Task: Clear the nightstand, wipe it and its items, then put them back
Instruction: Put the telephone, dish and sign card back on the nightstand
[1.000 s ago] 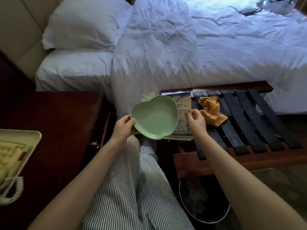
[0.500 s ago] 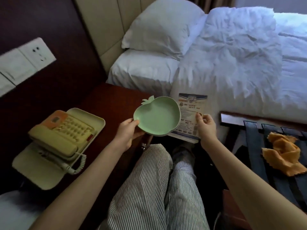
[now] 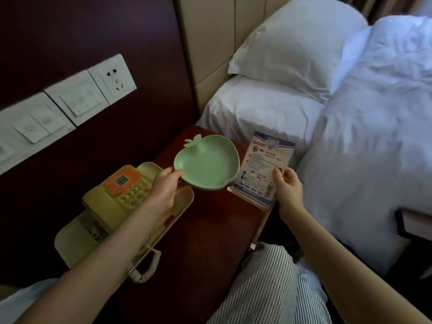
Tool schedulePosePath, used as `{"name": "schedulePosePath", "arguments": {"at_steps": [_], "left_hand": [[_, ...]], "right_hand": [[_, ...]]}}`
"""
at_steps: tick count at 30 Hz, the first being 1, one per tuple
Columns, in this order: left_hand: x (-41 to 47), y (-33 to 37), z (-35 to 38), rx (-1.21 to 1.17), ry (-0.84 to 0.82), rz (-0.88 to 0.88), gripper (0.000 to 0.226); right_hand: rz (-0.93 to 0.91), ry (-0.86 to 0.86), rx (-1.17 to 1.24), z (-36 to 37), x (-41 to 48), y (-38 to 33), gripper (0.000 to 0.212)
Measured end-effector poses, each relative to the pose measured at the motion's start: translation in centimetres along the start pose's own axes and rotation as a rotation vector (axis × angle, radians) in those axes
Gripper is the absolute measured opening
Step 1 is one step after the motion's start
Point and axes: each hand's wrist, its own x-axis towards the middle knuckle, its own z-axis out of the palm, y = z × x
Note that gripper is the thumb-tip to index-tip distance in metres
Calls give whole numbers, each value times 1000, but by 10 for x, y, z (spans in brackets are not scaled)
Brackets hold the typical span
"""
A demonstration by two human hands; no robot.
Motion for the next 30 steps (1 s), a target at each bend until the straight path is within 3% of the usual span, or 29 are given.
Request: {"name": "schedulePosePath", "arguments": {"at_steps": [4,12,23,27,30], "left_hand": [[56,15,-4,67,96,47,32],[141,17,4,74,188,-59,33],[161,-2,3,150,225,-68,38],[147,-4,3,309,374,120,58],[117,-3,12,423,234,342,43]], "right_hand": [[-8,-18,17,32,23,5,8],[-23,-72,-53,65,52,19,10],[-26,-116,-65,72,55,25,14],[-10,-142,-70,77,54,24,13],[9,-178,-41,81,53,23,13]]}}
